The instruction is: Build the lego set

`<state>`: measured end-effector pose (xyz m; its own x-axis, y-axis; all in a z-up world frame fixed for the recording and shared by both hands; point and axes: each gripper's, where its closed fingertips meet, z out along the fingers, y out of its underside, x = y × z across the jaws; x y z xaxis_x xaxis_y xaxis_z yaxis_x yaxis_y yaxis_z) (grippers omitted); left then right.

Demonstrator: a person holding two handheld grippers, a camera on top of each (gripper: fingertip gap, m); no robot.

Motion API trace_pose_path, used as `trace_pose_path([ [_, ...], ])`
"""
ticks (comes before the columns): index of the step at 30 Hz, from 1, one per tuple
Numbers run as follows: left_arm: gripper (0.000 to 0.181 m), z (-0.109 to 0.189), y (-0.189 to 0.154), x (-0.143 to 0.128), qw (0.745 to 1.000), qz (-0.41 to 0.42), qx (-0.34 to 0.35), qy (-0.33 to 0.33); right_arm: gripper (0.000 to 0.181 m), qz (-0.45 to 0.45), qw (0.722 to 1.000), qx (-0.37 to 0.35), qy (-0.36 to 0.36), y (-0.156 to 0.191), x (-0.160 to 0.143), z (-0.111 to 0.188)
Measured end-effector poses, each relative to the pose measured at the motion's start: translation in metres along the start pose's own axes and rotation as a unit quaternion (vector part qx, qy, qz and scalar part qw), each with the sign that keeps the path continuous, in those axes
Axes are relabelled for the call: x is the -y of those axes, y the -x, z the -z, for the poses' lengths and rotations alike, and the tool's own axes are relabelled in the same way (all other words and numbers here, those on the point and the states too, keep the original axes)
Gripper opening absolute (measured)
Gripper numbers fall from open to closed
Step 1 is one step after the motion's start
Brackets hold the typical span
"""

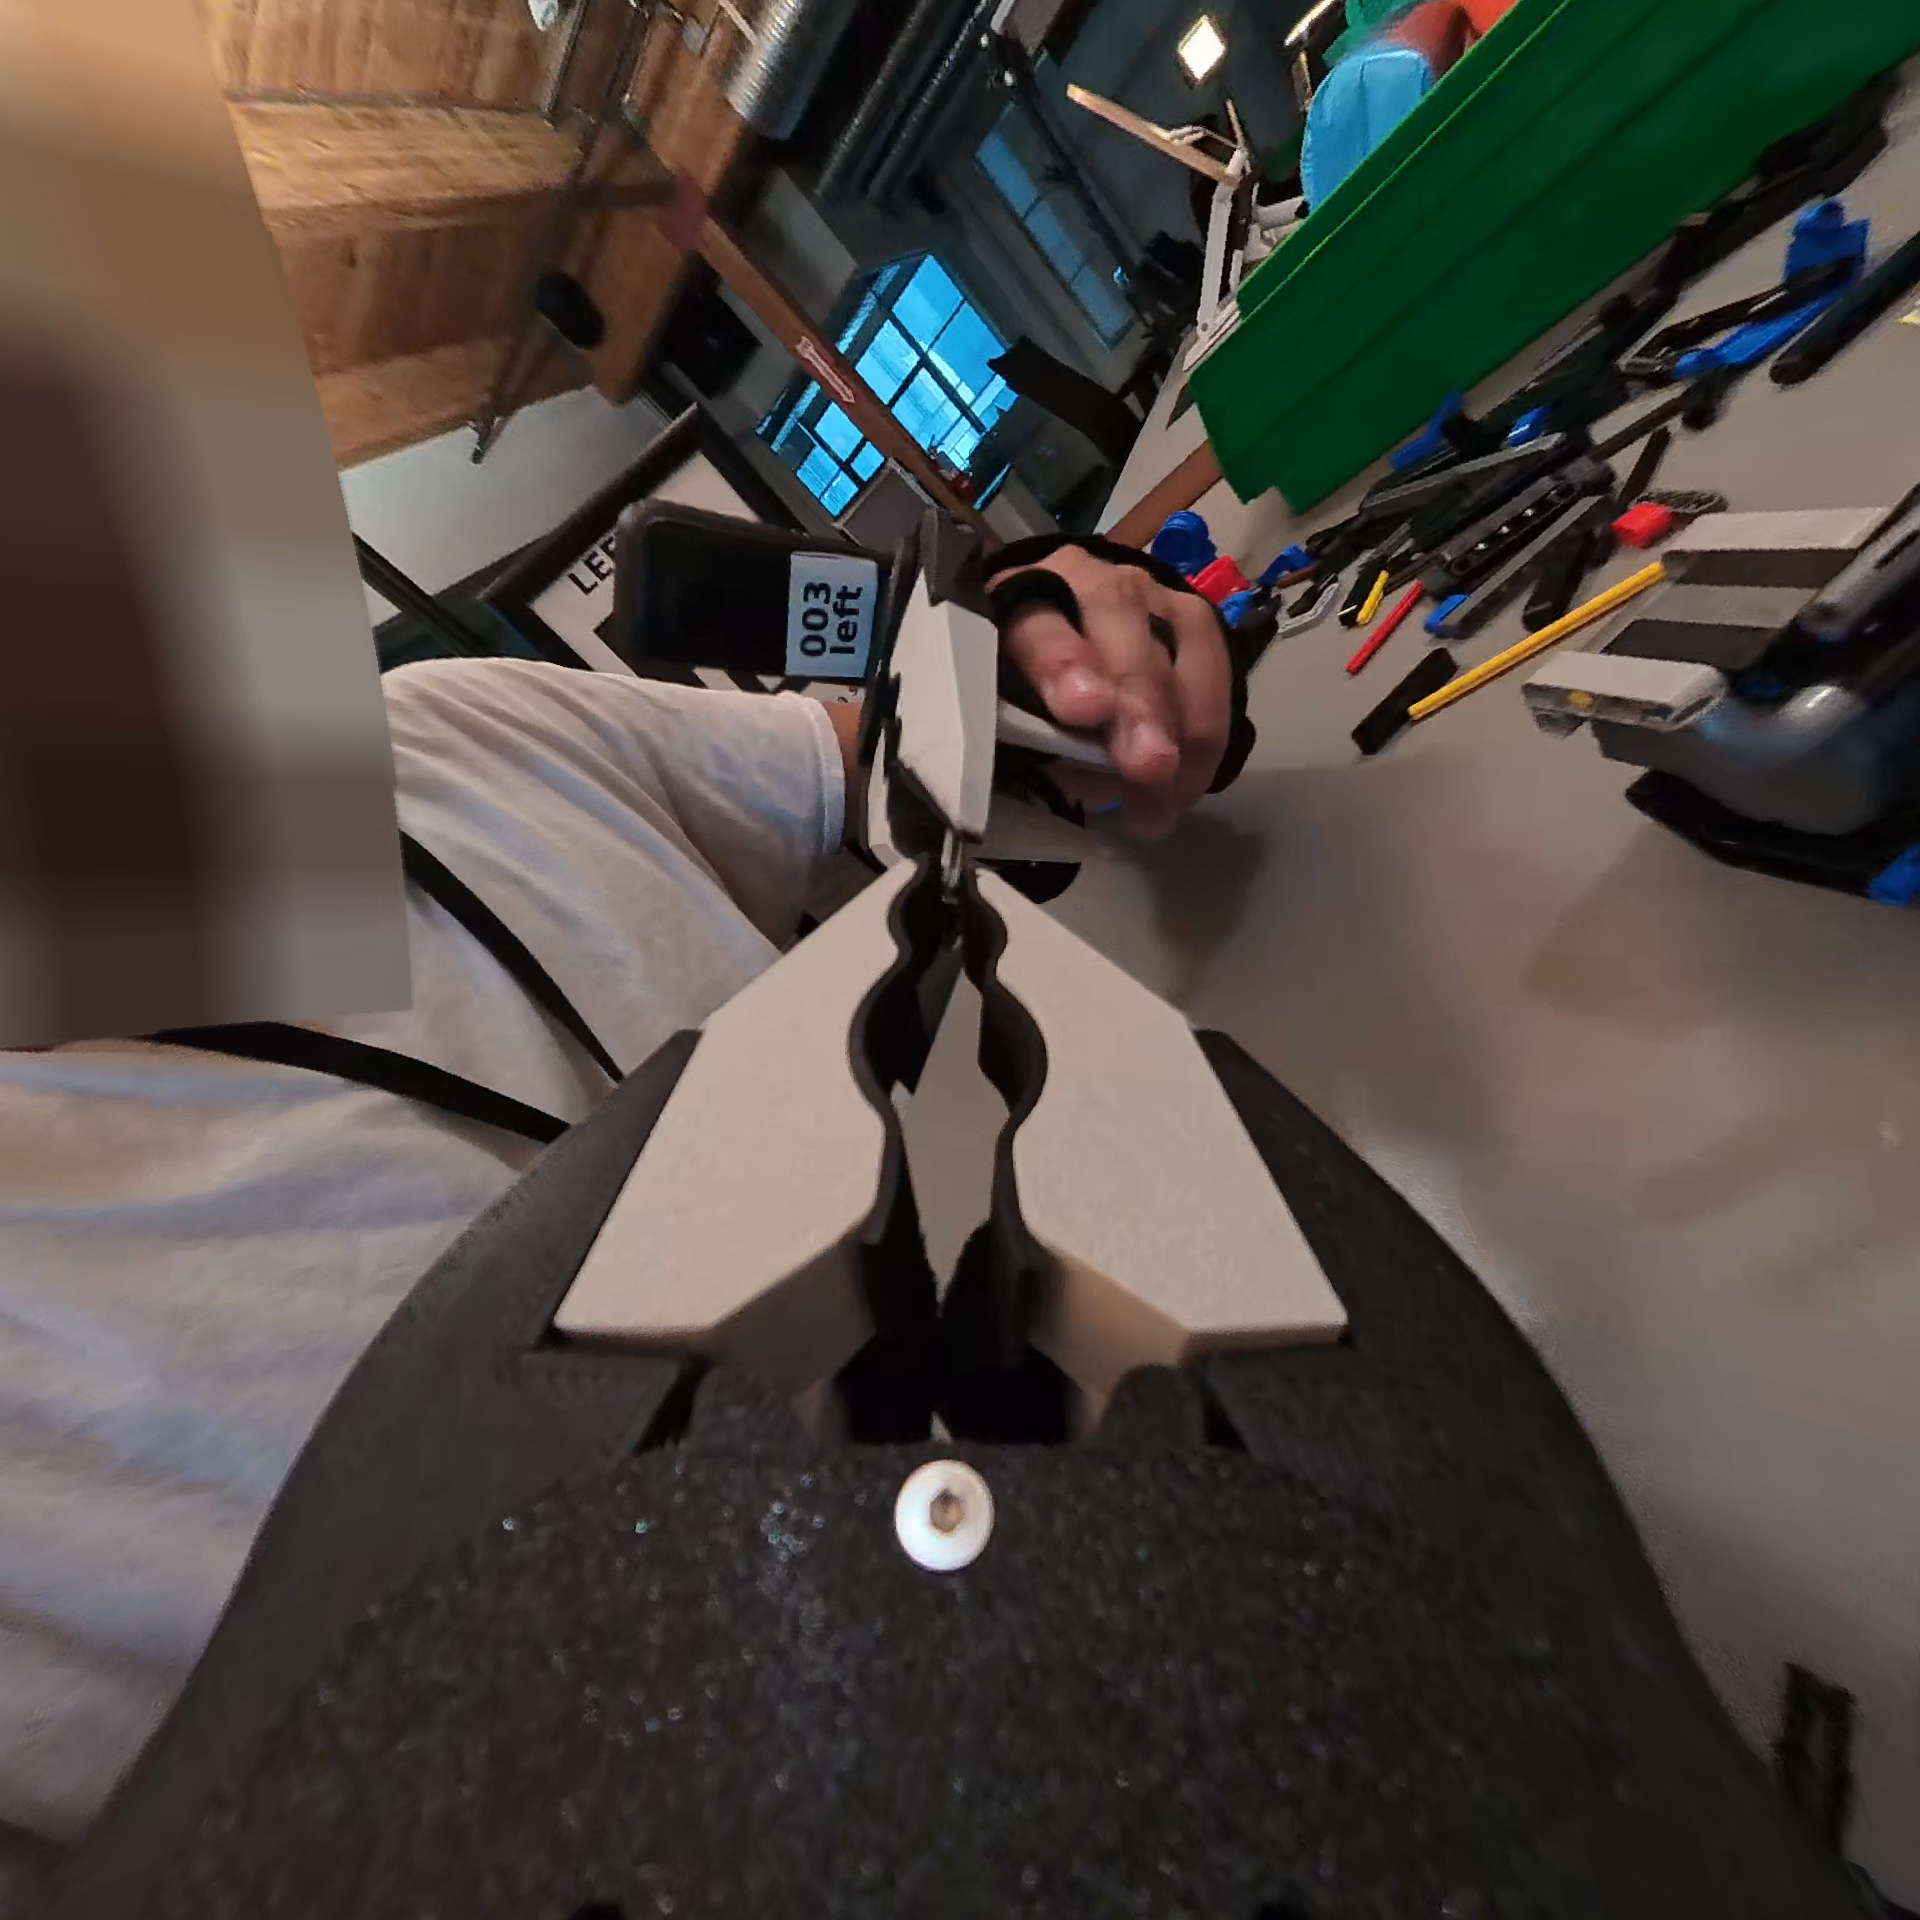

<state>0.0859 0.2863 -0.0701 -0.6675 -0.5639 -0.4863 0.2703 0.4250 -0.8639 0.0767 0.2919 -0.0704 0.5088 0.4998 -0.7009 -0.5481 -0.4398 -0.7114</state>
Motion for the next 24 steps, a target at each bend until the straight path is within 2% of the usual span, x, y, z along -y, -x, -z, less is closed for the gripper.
trace_pose_path([
  [4, 0.002, -0.001, -0.003, 0.002, 1.0, 0.005, -0.007, 0.002, 0.001, 0.003, 1.0, 0.01, -0.005, 0.002, 0.002, 0.001],
  [8, 0.002, 0.0, -0.002, 0.004, 0.999, -0.029, 0.008, 0.011, 0.007, 0.028, 1.0, -0.01, -0.003, 0.002, 0.003, 0.001],
  [15, 0.002, -0.001, -0.004, 0.005, 0.996, -0.078, 0.028, 0.019, 0.002, 0.04, 0.999, -0.022, 0.009, 0.005, 0.001, 0.004],
  [24, 0.002, 0.001, -0.008, 0.014, 0.998, -0.063, 0.023, -0.008, 0.002, 0.007, 0.999, 0.045, -0.011, 0.015, -0.001, -0.002],
])
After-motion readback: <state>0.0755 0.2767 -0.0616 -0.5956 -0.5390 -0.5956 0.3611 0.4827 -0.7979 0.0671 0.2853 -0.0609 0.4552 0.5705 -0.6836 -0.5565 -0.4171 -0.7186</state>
